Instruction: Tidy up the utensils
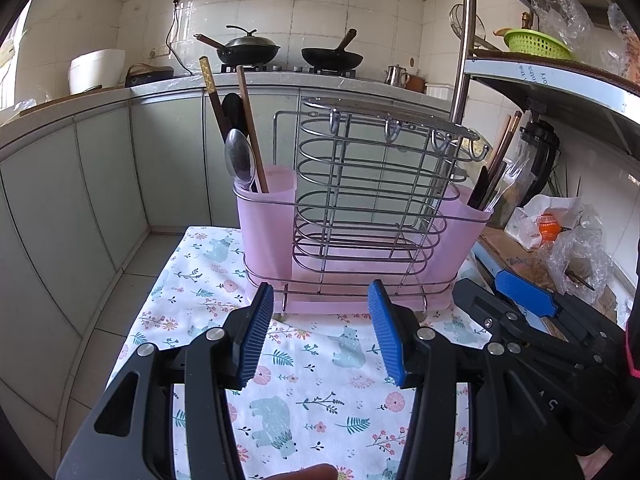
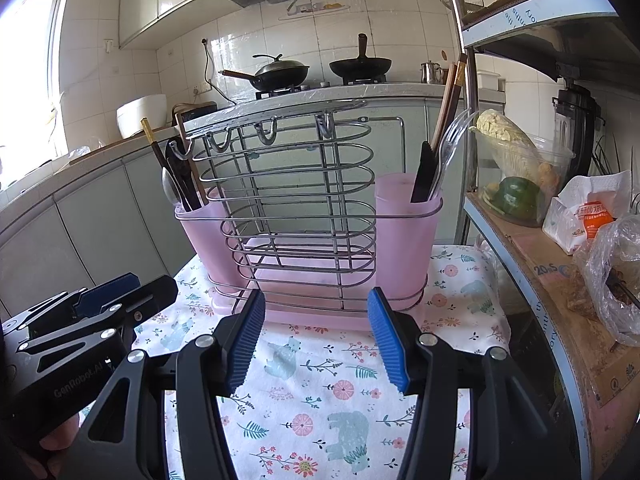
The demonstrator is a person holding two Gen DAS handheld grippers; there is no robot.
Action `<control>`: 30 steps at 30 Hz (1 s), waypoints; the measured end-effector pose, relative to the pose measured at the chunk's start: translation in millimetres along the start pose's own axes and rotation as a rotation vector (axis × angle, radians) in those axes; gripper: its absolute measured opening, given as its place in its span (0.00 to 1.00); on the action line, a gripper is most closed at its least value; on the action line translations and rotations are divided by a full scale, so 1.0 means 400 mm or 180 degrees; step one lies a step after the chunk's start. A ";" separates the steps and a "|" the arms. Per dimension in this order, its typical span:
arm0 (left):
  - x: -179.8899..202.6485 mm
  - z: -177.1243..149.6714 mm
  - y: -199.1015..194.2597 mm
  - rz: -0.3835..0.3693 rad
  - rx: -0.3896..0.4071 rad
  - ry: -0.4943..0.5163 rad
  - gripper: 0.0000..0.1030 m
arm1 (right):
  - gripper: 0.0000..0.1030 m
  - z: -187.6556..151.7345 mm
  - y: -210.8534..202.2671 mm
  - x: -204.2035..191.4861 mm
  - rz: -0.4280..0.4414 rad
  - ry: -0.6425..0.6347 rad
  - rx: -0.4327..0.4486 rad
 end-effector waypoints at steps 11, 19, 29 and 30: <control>-0.002 0.000 -0.001 0.0010 0.0017 0.0000 0.48 | 0.51 0.000 0.000 -0.001 -0.0002 -0.0001 0.0001; -0.002 0.000 -0.001 0.0010 0.0015 -0.0002 0.48 | 0.51 0.000 0.000 -0.002 -0.0001 -0.0003 0.0000; -0.007 0.001 0.001 0.0029 0.0019 -0.0024 0.48 | 0.51 -0.001 0.003 0.002 -0.0002 -0.0012 -0.0019; -0.007 0.000 0.003 0.0027 0.0012 -0.0023 0.48 | 0.51 -0.001 0.004 0.003 -0.0003 -0.0011 -0.0020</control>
Point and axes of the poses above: each gripper's, at about its wrist camera, not at the fingertips, and y roughly the way its jaws point, x to its right, z to its top, the point moved 7 cm from there along y, roughly the way its jaws point, and after that the axes turned 10 degrees about -z, right-handed, at the moved point
